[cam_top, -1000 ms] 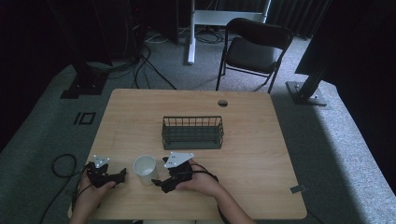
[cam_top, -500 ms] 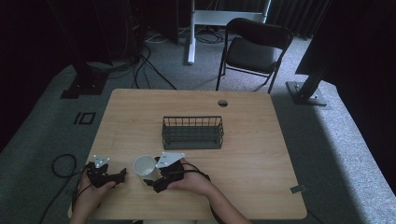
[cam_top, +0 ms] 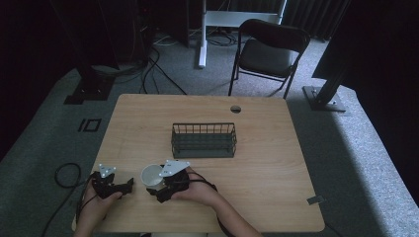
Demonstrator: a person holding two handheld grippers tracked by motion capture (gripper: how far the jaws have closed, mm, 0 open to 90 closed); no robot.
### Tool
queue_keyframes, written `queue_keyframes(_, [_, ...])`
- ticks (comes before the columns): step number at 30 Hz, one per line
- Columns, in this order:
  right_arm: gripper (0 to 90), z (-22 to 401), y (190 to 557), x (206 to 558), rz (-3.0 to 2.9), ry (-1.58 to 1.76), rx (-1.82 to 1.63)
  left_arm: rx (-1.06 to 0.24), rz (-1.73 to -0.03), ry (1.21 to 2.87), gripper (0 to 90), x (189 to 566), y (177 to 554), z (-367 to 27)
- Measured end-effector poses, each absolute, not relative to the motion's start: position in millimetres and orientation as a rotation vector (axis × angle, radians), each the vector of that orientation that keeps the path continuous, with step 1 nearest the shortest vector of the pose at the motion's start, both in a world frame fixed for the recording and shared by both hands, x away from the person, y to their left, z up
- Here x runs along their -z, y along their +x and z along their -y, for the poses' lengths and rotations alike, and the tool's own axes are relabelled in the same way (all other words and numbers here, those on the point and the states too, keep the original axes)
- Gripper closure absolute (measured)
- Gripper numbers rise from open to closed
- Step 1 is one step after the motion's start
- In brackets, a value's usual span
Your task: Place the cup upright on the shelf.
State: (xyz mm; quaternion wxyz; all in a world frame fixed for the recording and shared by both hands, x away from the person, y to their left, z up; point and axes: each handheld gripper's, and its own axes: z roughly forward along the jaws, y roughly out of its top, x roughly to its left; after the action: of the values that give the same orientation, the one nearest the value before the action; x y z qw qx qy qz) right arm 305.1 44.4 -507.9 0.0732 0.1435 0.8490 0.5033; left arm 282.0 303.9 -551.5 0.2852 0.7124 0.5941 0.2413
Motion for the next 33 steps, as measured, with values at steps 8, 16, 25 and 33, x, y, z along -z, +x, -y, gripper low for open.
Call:
queue_keyframes(8, [13.4,-50,305,510,-2.544,0.419,-1.501,-0.645,-1.589,1.905,2.8,551,282,-304])
queue_keyframes(16, [19.4,-50,305,508,-2.545,0.487,-1.508,-0.645,-1.589,1.905,2.8,551,282,-304])
queue_keyframes(25, [19.8,-49,305,503,-2.558,0.497,-1.500,-0.645,-1.589,1.905,2.8,551,282,-304])
queue_keyframes(33, [19.8,-46,306,493,-2.538,0.498,-1.523,-0.645,-1.588,1.905,2.8,551,282,-304])
